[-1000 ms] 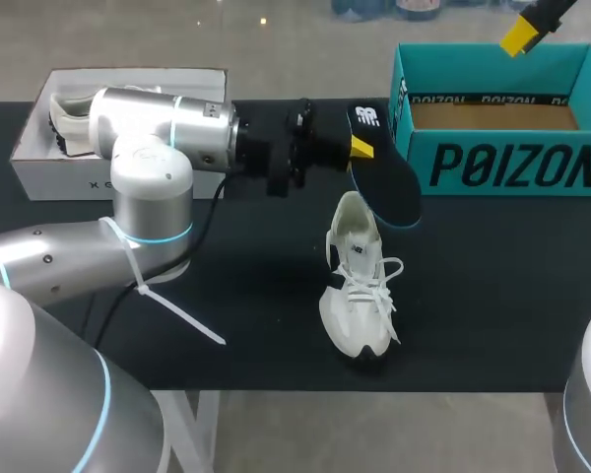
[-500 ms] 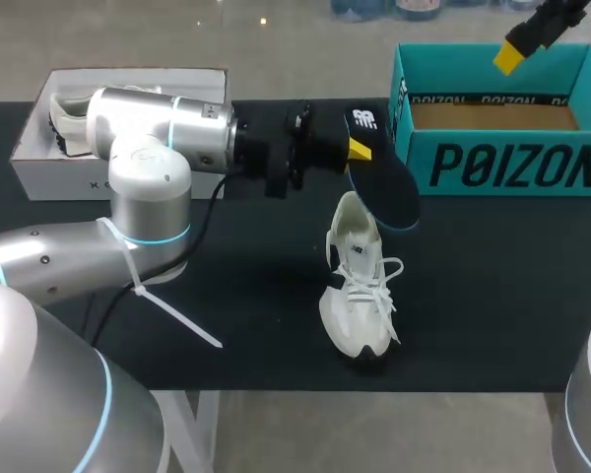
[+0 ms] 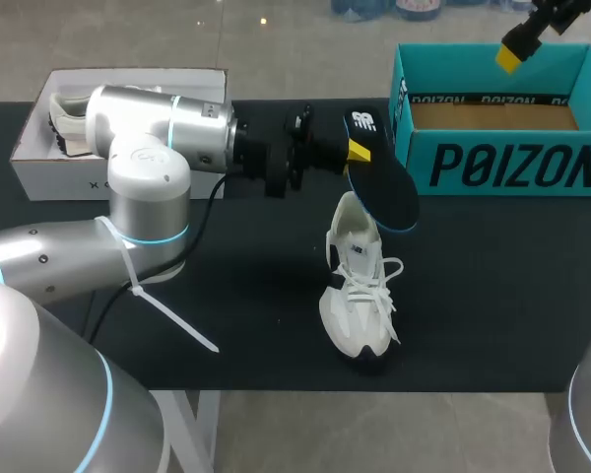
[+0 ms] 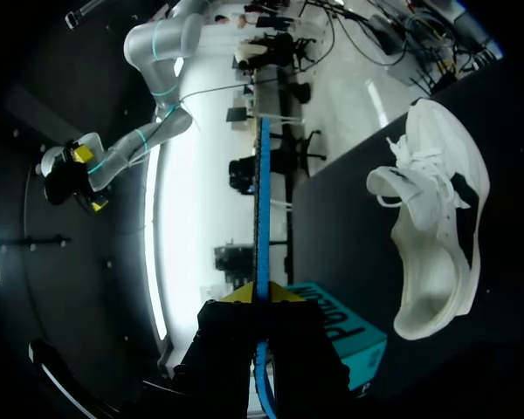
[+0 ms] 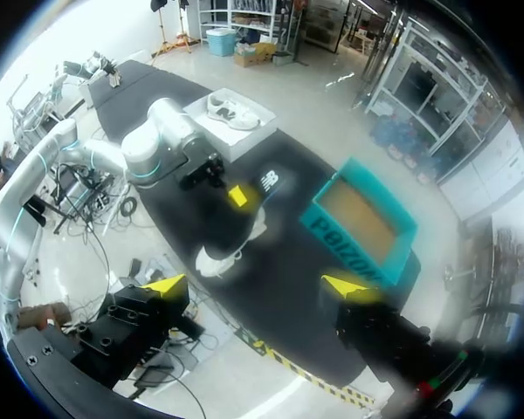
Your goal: Take the shoe out of the shoebox, open the shoe tongue, remove and reinsert the insole, then place the shoe into the shoebox
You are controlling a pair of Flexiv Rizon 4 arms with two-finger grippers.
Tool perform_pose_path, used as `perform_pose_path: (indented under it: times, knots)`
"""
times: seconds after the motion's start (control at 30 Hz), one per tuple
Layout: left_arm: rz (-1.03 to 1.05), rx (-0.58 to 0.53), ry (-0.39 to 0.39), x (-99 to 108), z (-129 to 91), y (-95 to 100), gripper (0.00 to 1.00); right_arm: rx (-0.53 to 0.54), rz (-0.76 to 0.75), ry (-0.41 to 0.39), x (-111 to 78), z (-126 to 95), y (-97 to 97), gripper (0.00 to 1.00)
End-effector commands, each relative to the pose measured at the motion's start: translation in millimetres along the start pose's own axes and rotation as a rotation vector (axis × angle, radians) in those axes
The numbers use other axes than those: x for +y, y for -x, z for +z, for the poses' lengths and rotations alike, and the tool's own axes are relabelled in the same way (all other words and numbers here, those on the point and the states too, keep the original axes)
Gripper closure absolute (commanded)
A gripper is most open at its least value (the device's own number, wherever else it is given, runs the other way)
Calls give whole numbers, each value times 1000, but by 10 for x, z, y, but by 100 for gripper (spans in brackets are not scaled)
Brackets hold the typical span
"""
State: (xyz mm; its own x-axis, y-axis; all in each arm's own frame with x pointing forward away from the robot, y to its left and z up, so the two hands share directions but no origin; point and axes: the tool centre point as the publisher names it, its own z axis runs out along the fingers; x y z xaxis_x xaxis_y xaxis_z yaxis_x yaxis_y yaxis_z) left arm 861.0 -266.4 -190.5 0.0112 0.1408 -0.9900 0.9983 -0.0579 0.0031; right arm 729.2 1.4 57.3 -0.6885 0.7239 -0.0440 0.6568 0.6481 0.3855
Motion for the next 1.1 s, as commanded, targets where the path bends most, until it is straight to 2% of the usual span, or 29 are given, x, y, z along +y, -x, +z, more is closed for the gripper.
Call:
perform_pose_path:
  times: [0.03, 0.17, 0.27, 1.1]
  knots:
    - [0, 8, 3, -5, 1, 15, 100, 10, -11, 10, -4, -6, 23, 0]
    - [-2, 13, 0, -6, 2, 17, 100, 47, -39, 24, 9, -33, 27, 0]
    - [-16, 43, -15, -16, 22, 17, 100, 47, -39, 24, 9, -33, 27, 0]
    - [-16, 43, -15, -16, 22, 17, 100, 47, -39, 24, 9, -33, 27, 0]
